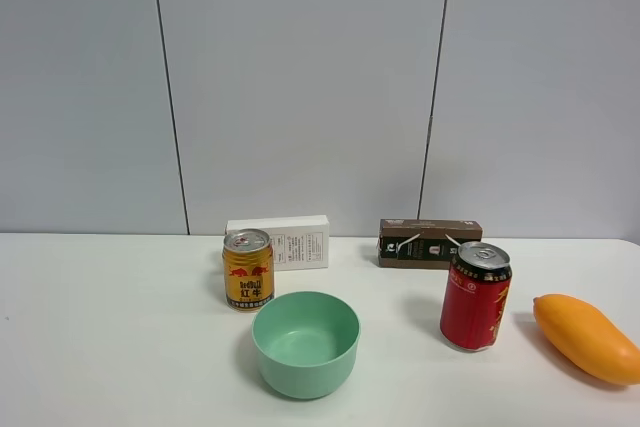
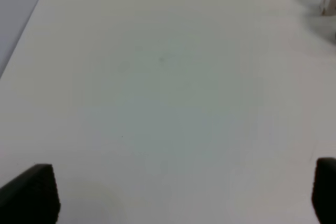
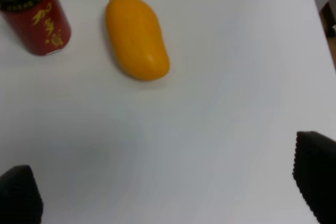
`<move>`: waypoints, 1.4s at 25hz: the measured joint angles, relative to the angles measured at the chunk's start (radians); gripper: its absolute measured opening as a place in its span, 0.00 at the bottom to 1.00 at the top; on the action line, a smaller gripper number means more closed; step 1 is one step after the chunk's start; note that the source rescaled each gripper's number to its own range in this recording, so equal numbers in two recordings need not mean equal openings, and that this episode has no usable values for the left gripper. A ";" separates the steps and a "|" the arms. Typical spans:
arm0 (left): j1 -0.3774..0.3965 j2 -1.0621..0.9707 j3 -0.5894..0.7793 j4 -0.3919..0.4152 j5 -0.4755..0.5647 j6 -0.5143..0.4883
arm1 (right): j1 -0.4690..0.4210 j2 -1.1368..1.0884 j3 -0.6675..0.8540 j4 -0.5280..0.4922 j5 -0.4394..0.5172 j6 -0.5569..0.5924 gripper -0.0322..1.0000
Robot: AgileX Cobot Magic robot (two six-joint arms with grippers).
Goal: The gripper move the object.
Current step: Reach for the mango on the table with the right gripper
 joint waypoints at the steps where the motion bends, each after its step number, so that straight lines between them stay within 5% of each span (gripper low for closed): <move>1: 0.000 0.000 0.000 0.000 0.000 0.000 | 0.000 0.045 -0.029 -0.020 0.000 0.000 1.00; 12: 0.000 0.000 0.000 0.000 0.000 0.000 | 0.000 0.509 -0.164 -0.108 -0.068 0.000 1.00; 35: 0.000 0.000 0.000 0.000 0.000 0.000 | -0.052 1.042 -0.164 -0.045 -0.501 -0.024 1.00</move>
